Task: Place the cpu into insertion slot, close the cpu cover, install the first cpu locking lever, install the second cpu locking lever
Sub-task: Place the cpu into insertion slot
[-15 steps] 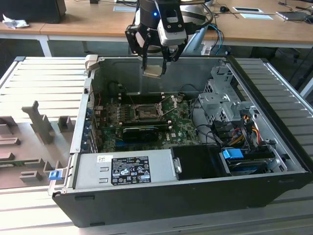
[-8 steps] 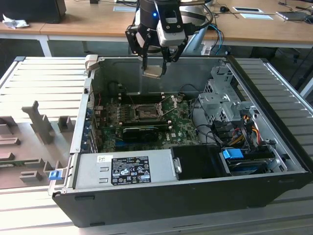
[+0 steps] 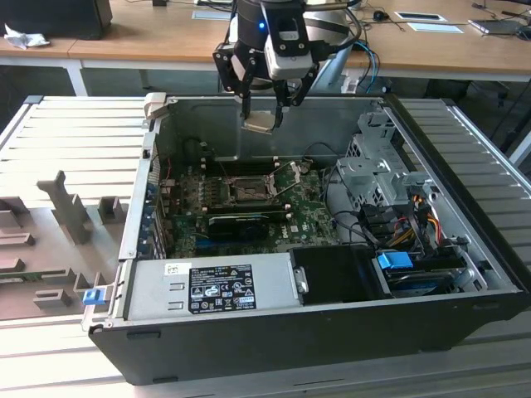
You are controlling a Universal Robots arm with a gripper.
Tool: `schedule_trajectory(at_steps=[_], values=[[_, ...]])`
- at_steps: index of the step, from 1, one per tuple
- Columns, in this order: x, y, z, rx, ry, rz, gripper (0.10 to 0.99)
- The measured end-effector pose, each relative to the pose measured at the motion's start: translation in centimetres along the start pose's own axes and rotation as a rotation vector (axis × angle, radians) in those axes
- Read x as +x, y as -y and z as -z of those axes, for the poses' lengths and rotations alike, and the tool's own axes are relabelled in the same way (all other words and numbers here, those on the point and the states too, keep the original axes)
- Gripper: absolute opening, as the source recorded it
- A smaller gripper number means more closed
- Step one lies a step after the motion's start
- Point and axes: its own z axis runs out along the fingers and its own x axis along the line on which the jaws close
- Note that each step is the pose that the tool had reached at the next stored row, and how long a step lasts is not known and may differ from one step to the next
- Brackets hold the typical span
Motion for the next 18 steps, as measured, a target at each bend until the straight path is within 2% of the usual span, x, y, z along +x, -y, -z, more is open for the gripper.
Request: schedule_trajectory(at_steps=[18], values=[[0.00, 0.01, -0.15, -0.001, 0.0050, -0.056, 0.529]])
